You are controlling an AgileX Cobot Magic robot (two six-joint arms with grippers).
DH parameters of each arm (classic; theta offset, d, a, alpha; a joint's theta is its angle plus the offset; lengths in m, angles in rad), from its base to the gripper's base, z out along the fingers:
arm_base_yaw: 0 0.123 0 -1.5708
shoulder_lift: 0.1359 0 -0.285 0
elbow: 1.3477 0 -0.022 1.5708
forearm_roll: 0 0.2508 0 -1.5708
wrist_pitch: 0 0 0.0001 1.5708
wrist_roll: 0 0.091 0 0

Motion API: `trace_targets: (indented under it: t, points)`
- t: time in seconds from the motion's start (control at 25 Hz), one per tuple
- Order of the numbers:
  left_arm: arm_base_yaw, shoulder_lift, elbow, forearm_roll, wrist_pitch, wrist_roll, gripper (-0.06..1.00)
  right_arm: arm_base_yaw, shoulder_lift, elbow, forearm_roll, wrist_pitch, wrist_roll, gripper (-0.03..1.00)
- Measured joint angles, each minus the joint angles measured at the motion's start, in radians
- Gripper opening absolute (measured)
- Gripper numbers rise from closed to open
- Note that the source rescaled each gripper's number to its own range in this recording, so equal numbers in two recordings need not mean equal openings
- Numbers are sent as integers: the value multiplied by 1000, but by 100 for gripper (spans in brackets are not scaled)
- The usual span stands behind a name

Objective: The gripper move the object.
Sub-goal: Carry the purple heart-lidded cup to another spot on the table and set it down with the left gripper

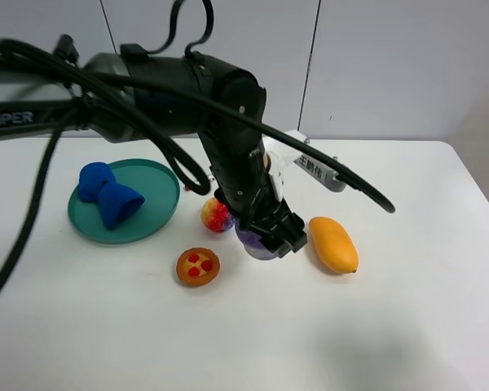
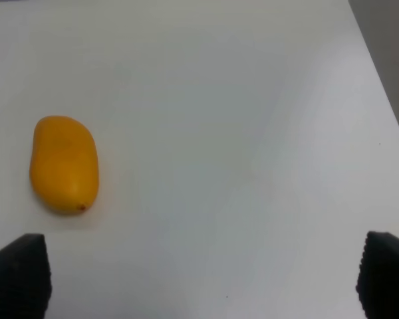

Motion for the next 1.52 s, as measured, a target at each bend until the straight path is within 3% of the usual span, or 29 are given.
trace_targets:
  t: [0.32,0.8,1.52]
  points:
    - [-34,79,0,-54,-71,25,2,0,0,0,0,0,0,100]
    - [-93,168,-2,-61,-208,45,2,0,0,0,0,0,0,100]
    - [-93,253,-2,-28,-212,46,2,0,0,0,0,0,0,100]
